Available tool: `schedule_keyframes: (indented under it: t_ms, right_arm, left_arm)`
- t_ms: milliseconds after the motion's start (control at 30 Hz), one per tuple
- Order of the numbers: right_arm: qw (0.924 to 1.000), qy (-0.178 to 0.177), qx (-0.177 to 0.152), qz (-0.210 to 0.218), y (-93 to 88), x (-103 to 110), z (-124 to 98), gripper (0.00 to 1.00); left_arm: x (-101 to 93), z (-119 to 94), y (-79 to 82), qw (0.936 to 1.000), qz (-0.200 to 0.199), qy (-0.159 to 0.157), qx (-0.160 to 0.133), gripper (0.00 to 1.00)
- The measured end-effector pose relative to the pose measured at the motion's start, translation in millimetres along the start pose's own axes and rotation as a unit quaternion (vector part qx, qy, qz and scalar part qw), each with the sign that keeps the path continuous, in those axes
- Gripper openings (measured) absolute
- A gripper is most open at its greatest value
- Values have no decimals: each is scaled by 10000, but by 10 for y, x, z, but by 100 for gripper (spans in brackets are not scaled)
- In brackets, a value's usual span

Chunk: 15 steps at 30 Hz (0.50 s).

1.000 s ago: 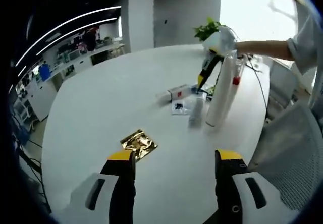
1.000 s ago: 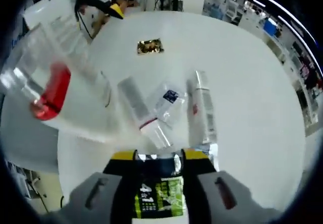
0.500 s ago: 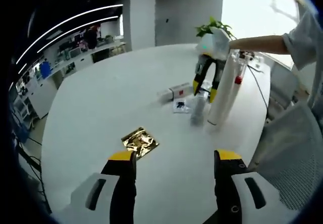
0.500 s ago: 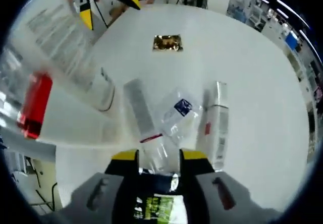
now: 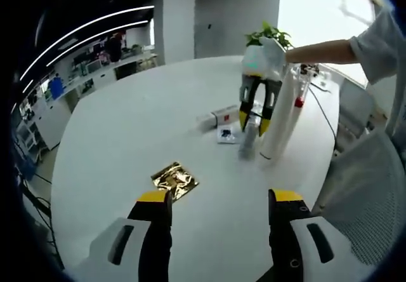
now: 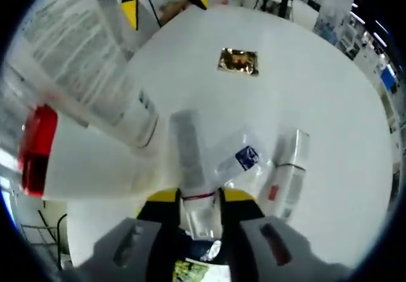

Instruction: Arrange the skincare products in the storage area until every visible bottle or jar stands upright without overlapping.

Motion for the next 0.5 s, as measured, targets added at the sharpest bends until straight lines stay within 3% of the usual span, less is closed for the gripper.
schedule_keyframes:
  t_ms: [500]
  right_arm:
    - [9996,-74,127,-237,15,-8,6,19]
  left_arm:
    - [2,-24,-21,10000,-2,32,16,58]
Point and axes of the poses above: the point that each gripper's makers call its tool centre point, and the gripper's own axes: z roughly forward along the fingers, x roughly to its left, y roughly out of its top, the point moved 6 cm from there along -z, roughly backward along the fingers, and after that the axes turned 4 degrees about z, right-handed, at the moved point
